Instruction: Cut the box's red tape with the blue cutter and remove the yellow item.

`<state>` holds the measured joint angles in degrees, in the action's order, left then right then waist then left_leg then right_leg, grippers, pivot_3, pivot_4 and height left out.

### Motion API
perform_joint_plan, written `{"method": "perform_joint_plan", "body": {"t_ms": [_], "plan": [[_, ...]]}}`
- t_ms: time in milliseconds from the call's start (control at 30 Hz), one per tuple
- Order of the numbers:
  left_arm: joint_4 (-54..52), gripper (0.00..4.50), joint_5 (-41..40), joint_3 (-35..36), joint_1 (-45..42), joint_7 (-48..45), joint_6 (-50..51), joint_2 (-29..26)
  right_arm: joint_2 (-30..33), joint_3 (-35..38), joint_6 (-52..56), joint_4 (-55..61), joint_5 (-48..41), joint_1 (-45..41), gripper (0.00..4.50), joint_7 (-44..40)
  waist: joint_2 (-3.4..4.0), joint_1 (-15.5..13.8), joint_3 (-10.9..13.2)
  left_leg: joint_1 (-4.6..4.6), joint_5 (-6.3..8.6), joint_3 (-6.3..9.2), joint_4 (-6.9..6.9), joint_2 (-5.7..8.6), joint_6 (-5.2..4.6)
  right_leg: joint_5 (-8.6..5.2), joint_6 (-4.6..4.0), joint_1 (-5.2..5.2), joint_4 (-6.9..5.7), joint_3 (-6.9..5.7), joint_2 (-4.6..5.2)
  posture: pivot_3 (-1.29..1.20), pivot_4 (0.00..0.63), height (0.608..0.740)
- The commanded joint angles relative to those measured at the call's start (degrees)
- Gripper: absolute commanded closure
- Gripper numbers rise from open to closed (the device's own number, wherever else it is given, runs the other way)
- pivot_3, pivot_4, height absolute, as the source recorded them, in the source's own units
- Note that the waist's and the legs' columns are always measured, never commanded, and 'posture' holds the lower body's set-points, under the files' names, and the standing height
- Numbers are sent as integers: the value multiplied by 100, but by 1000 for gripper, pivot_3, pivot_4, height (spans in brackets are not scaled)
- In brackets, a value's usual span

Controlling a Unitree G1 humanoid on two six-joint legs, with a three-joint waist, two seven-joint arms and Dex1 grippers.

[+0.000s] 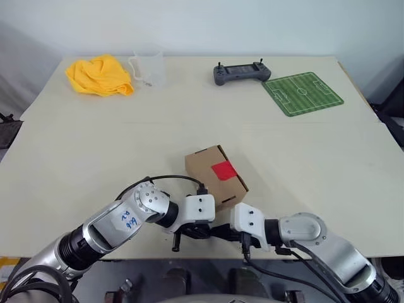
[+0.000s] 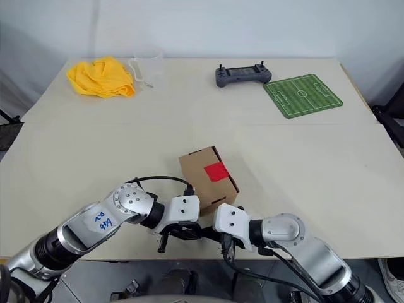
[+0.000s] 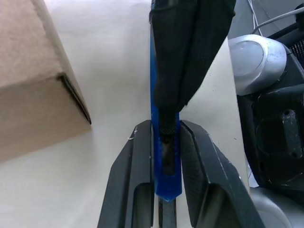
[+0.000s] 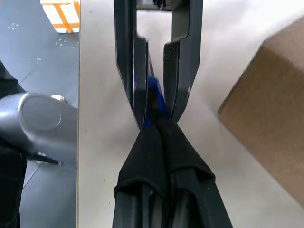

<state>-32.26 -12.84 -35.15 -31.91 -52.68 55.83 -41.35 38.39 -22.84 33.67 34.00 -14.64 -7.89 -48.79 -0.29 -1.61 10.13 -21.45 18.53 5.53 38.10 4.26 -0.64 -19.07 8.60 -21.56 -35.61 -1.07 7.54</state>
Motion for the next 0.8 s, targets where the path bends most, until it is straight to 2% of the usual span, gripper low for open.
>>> {"method": "perform_joint_plan", "body": {"t_ms": [33,100,167,233,300,333,400,467,533,633,733,800], "plan": [[58,4040,127,-79,-27,14,-217,36,163,387,166,196,-291,145,4483,-76,0,-11,0,0,-1,0,0,1,-1,0,0,0,0,0,1,0,150,740],[92,4040,177,24,101,-55,-700,-50,403,1035,514,567,-887,385,4483,-236,0,-39,1,-4,-3,2,0,10,-7,0,0,0,2,4,8,0,150,740],[156,4040,220,201,299,-183,-1537,-129,486,1845,1158,960,-1882,581,4483,-200,0,-32,1,-5,-2,3,-1,11,-9,0,0,-1,5,5,9,0,150,740],[262,4040,187,590,555,-304,-2661,-129,735,2960,1956,1260,-3386,637,4115,67,4,-12,3,-7,-1,8,-7,1,-6,0,0,-2,10,4,7,0,150,740],[414,4040,155,883,742,-425,-3507,-107,1089,3753,2497,1295,-4707,602,3613,400,11,6,7,-8,-1,8,-11,-5,-4,-1,-2,-4,18,2,10,0,150,740],[462,4040,80,1056,860,-543,-3927,-121,1366,4141,2683,1200,-5396,562,3231,720,11,8,7,-8,1,9,-11,-10,0,-1,-2,-2,21,0,8,0,150,740],[570,4040,0,1325,1043,-751,-4664,-138,2479,4714,2933,678,-7362,598,2568,1640,29,8,15,-8,1,8,-14,-14,1,-1,-3,3,33,-1,12,0,150,740],[689,4040,-13,1474,1039,-834,-5120,-11,3611,4771,2659,174,-9238,842,1904,2793,43,5,27,-10,1,-2,-10,-11,-4,-1,-2,6,41,-10,25,0,150,740],[781,4040,0,1528,961,-856,-5328,135,4198,4680,2457,-18,-9817,1026,1200,3119,36,-6,30,-10,-1,-4,-12,-18,-6,-1,-2,13,51,-21,45,0,150,740],[942,4040,179,1454,676,-855,-5466,392,4525,4374,2185,-63,-9836,1071,129,2854,32,-34,32,-20,-1,1,-9,-20,-7,1,1,14,58,-38,15,0,150,740],[1112,4040,333,1312,322,-854,-5408,656,4807,3978,2146,-213,-9836,851,55,2532,34,-45,33,-31,-1,-3,0,-7,-18,10,18,6,61,-36,14,0,150,740],[1168,4040,411,1248,197,-847,-5314,777,4545,3585,2081,-355,-9836,507,55,2742,32,-40,32,-42,-4,-3,3,-3,-25,18,34,2,65,-32,15,0,150,740]]}}
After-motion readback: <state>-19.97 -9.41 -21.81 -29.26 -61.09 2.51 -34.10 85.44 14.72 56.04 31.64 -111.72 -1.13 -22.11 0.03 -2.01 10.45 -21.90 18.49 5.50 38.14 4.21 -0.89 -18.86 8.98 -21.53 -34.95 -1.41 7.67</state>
